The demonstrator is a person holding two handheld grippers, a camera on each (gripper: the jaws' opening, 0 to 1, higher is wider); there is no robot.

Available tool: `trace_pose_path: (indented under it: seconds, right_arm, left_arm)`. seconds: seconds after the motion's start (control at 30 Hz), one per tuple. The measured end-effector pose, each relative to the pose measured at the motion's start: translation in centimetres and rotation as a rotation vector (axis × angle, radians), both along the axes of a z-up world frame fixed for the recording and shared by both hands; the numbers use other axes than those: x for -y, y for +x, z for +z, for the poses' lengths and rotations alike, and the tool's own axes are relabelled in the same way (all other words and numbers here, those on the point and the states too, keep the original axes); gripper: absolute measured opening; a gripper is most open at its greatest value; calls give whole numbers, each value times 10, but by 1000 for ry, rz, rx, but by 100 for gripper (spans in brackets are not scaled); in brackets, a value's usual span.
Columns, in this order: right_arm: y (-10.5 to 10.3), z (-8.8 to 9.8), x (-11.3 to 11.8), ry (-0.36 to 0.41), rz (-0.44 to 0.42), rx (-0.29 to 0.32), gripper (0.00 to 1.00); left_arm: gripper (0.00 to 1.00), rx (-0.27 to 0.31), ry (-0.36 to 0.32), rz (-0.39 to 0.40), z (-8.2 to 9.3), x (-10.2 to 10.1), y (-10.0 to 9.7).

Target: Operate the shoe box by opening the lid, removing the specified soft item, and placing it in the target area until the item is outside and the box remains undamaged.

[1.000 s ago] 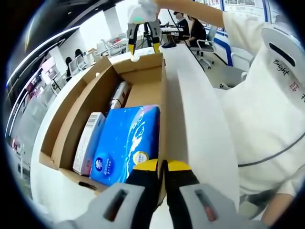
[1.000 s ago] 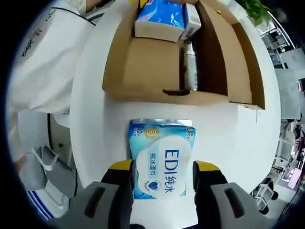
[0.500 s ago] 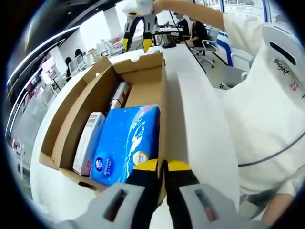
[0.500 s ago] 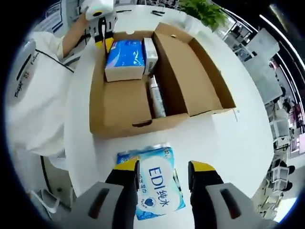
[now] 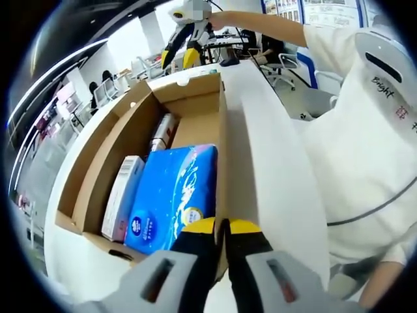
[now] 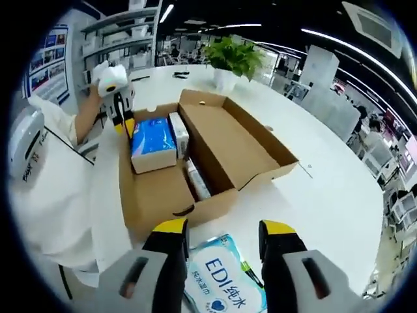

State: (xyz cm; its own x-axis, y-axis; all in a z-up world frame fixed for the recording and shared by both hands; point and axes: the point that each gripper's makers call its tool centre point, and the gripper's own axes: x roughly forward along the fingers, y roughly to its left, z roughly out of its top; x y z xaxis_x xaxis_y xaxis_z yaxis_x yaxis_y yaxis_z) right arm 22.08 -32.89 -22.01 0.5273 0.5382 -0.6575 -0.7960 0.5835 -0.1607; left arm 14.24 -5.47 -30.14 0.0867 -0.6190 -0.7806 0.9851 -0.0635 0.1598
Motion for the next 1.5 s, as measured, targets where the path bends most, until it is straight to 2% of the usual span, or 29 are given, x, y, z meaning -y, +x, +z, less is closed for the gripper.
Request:
trace_pose_path:
  seconds: [0.07,0.13,0.17,0.2,0.23,0.3,0.37,0.43,0.5,0.67,0.73,0.77,0.83,0.87,0.93,1.03,1.1,1.17,1.2,1.27,1.43,1.5]
  right_arm:
    - [1,15,-7,96,-10,24,39]
    - [-1,26,-14,182,-27,27,42]
    - [1,32,-16,244,-60,26,43]
    - [5,37,-15,269,-86,44,43]
    - [8,40,-15,282,-86,61,44]
    - [7,40,-15,276,-91,54,44]
    - [13,47,-14,281,-111,96,45]
    - [17,57,-15,327,-126,142,48]
    - [15,59,-18,362,-119,140,49]
    - [13,71,-23,483,-156,194,48]
    - [7,73,-29,526,-142,185,49]
    - [7,73,-28,507,-144,215,52]
    - [2,70,-33,457,-93,251,57]
    - [4,69,-32,469,-128,247,56]
    - [3,68,-31,469,-147,238,45]
    - [5,72,-27,483,-185,265,40]
    - [3,77,-28,529,-192,259,39]
    - [6,81,-22,569,-244,269,39]
    - [11,80,-13,531,-285,313,39]
    - [13,79,-8,497,-303,336,41]
    - [5,79,-8,537,-290,336,39]
    - [3,76,-8,507,-312,338,40]
  left_arm:
    - [4,-3,4,1,0,0,0]
    - [4,-8,6,6,0,0,0]
    - [4,-10,9,9,0,0,0]
    - [4,-12,11,13,-1,0,0]
    - [4,-21,17,25,-1,0,0]
    - [4,-19,35,18,-2,0,0]
    - [4,-12,44,8,-3,-1,-1]
    - [4,-13,39,5,-2,-1,0]
    - [4,-22,41,12,-2,-1,0]
    - [3,-20,49,1,-3,-2,-1]
    - [3,-21,48,4,-3,-2,-1]
    - [4,-21,48,4,-3,-2,-1]
    - [4,-19,48,3,-3,-2,-1]
    - [4,-18,47,2,-3,-2,-1]
    - [4,-18,44,1,-3,-2,-1]
    - [4,-13,45,1,-3,-2,-1]
    - [4,-14,44,0,-3,-2,-1]
    - [3,-17,47,-3,-3,-2,-1]
    - [3,-18,49,-3,-3,-2,-1]
    - [3,-22,52,-1,-3,-2,-1]
    - [3,-26,49,1,-3,-2,-1]
    - [3,-27,50,1,-3,-2,-1]
